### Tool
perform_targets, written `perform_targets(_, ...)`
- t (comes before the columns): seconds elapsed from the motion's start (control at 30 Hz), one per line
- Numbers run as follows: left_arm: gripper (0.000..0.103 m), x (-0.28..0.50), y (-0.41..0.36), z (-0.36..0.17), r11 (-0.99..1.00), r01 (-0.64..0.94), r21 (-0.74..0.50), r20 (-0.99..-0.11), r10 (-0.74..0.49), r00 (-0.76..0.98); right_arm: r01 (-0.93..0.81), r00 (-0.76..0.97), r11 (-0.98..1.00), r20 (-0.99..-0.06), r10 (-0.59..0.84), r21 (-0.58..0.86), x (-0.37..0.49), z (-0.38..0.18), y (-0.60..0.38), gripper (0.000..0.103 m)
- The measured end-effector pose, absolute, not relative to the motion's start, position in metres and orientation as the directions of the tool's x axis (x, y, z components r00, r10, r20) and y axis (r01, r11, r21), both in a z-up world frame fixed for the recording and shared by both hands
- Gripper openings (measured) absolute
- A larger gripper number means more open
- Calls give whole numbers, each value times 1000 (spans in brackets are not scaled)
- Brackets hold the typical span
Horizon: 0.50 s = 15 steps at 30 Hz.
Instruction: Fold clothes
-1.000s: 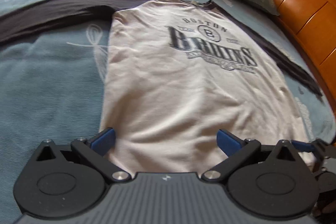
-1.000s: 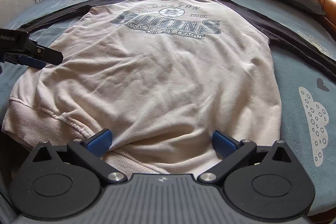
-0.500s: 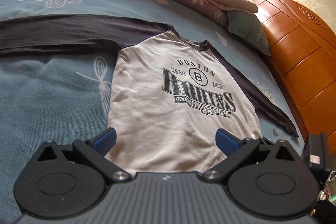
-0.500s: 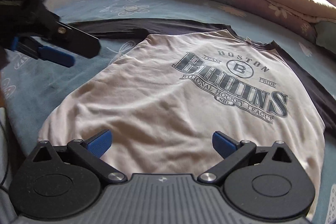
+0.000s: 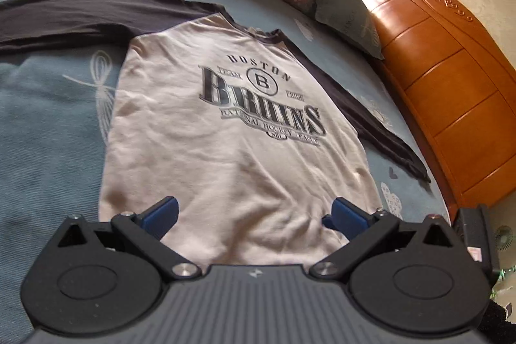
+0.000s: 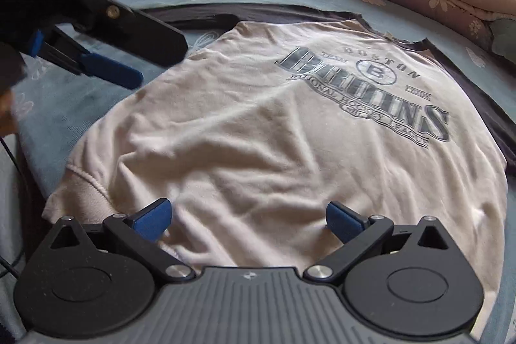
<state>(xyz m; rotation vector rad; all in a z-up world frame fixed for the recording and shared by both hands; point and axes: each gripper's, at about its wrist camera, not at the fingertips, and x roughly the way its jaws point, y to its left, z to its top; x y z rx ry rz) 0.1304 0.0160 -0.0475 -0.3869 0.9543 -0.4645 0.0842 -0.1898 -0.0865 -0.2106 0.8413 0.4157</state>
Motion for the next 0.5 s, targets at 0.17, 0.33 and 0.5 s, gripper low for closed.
perform_targets(0.17, 101, 120, -1, -67, 861, 210, -462, -749, -506, 428, -268, 635, 963, -750, 187, 14, 65, -86, -241, 103)
perform_targets(0.33, 102, 97, 5, -81, 866, 177, -467, -777, -498, 385, -166, 603, 984, -784, 147, 58, 43, -98, -283, 103)
perform_targets(0.5, 102, 89, 9, -68, 867, 179, -466, -785, -498, 368, -140, 577, 986, -802, 157, 92, 40, -95, -295, 103)
